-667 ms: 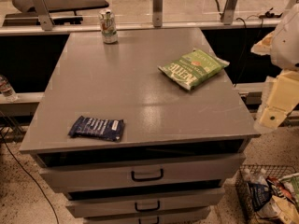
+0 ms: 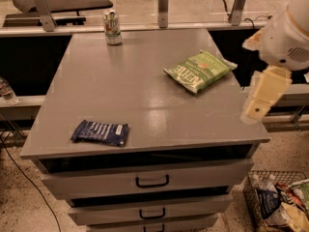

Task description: Move 7up can near green jalapeno chip bag

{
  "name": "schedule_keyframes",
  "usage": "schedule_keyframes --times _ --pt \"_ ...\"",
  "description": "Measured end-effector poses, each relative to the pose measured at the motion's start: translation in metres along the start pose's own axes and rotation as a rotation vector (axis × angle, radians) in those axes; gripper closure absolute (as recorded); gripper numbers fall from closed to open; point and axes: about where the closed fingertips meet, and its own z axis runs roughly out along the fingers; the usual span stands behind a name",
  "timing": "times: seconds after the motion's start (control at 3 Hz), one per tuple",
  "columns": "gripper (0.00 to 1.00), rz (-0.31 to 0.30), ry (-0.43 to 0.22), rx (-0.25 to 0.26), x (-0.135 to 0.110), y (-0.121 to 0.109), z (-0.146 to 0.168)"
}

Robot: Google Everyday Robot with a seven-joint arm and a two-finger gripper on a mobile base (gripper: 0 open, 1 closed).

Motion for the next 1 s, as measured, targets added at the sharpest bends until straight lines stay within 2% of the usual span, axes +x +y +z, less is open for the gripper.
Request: schedule_keyframes --times 0.33,0.67,1.0 --pt "0.00 -0.038 -0.123 0.049 -0.046 -0.046 0.030" --pt "0.00 -0.063 -0.282 0.098 -0.099 -0.091 0.056" --pt "0.00 -0.060 -0.441 0.121 -0.151 -0.122 0.074"
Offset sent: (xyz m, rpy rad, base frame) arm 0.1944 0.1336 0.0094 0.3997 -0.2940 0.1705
